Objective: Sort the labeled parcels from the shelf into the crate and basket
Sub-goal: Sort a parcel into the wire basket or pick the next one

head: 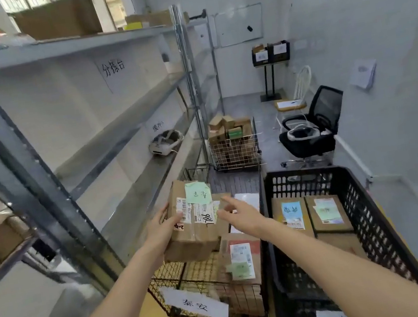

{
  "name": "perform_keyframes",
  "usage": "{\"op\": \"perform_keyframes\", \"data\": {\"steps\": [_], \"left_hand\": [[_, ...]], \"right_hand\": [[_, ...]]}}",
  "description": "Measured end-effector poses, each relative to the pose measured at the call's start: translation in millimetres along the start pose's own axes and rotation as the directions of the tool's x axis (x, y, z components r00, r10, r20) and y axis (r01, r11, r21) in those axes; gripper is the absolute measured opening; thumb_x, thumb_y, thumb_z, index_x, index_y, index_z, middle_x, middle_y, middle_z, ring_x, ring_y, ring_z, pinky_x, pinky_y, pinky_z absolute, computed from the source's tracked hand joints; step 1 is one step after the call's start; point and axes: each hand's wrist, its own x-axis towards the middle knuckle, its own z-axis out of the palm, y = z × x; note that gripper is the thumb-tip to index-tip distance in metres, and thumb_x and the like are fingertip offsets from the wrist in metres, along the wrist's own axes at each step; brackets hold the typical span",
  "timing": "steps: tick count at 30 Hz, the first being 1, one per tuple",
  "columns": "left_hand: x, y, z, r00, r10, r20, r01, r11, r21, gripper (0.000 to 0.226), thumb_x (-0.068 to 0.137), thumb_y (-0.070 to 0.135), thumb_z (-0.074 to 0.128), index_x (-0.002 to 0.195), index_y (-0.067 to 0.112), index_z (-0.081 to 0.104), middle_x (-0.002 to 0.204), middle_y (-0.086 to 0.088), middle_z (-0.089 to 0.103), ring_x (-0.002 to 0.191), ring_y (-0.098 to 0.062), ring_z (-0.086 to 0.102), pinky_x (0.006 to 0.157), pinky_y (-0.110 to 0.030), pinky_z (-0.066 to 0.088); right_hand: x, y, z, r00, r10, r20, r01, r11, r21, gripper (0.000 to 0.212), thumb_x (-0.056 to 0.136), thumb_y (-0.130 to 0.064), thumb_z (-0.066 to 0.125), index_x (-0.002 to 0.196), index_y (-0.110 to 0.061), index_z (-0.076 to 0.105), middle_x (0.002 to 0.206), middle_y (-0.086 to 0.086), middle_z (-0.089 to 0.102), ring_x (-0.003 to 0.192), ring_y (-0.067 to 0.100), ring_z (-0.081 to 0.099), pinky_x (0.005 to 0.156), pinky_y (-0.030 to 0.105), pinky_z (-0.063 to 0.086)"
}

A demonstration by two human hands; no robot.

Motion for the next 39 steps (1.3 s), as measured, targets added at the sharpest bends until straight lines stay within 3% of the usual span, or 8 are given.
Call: {"op": "perform_keyframes", "data": {"steps": [6,14,18,23,27,30,35,39], "left_hand": [[90,-46,15,0.994,-0.113,0.003,0.113,0.991,0.075,0.064,0.096,0.031,0.068,0.152,0.04,0.037,0.144,-0.005,0.055,0.107,-0.026,0.066,0.092,-0.049,0.056],[160,-94,26,0.942,-0.332,0.056,0.327,0.942,0.077,0.064,0.1,0.026,0.061,0.155,0.04,0.029,0.118,-0.001,0.07,0.093,-0.021,0.071,0.063,-0.034,0.052],[177,-117,28,0.899,-0.433,0.07,0.434,0.901,0.001,0.062,0.1,0.025,0.061,0.152,0.038,0.033,0.113,-0.003,0.071,0.099,-0.027,0.068,0.079,-0.047,0.053],[184,-139,41,0.857,-0.514,0.041,0.509,0.831,-0.222,0.06,0.099,0.014,0.061,0.151,0.026,0.034,0.105,-0.01,0.071,0.099,-0.034,0.068,0.089,-0.057,0.053],[185,-153,50,0.846,-0.531,0.049,0.521,0.804,-0.287,0.038,0.099,0.014,0.061,0.134,0.027,0.052,0.11,-0.01,0.073,0.094,-0.031,0.071,0.07,-0.045,0.055],[184,-156,41,0.816,-0.568,0.104,0.576,0.784,-0.234,0.018,0.098,0.013,0.062,0.112,0.023,0.056,0.104,-0.012,0.07,0.096,-0.031,0.064,0.079,-0.054,0.052],[183,-159,21,0.789,-0.569,0.231,0.6,0.794,-0.093,0.05,0.085,0.009,0.074,0.129,0.018,0.054,0.106,-0.014,0.076,0.107,-0.038,0.067,0.075,-0.059,0.054],[177,-166,21,0.789,-0.559,0.255,0.592,0.802,-0.075,0.046,0.081,0.009,0.077,0.124,0.005,0.061,0.108,-0.018,0.075,0.112,-0.037,0.066,0.089,-0.062,0.052]], "right_hand": [[92,62,19,0.992,0.124,0.02,-0.125,0.992,0.014,0.062,0.105,-0.039,0.05,0.16,-0.022,0.025,0.157,0.004,0.04,0.133,0.031,0.052,0.074,0.016,0.049],[154,109,52,0.953,0.264,0.149,-0.262,0.964,-0.037,0.062,0.105,-0.036,0.05,0.159,-0.017,0.027,0.157,0.006,0.04,0.137,0.025,0.047,0.107,0.031,0.042],[163,123,74,0.915,0.32,0.246,-0.319,0.947,-0.045,0.057,0.102,-0.035,0.056,0.154,-0.018,0.038,0.128,0.003,0.059,0.109,0.021,0.058,0.097,0.033,0.049],[170,131,86,0.918,0.276,0.285,-0.291,0.957,0.01,0.039,0.103,-0.028,0.056,0.141,-0.021,0.051,0.103,-0.022,0.051,0.105,0.01,0.053,0.07,0.013,0.045],[178,141,95,0.916,0.279,0.29,-0.302,0.952,0.039,0.044,0.102,-0.029,0.058,0.144,-0.021,0.05,0.111,-0.015,0.057,0.107,0.01,0.056,0.074,0.016,0.048],[185,144,94,0.907,0.267,0.325,-0.303,0.951,0.062,0.039,0.102,-0.02,0.058,0.138,-0.03,0.047,0.113,-0.011,0.059,0.093,0.005,0.057,0.062,0.01,0.047],[207,146,91,0.904,0.288,0.315,-0.32,0.946,0.056,0.052,0.097,-0.009,0.062,0.145,-0.024,0.052,0.127,-0.001,0.063,0.115,0.023,0.064,0.089,0.035,0.058],[224,139,93,0.925,0.237,0.296,-0.266,0.962,0.061,0.047,0.099,0.0,0.053,0.135,-0.027,0.063,0.135,0.001,0.062,0.12,0.018,0.06,0.085,0.025,0.057]]}}
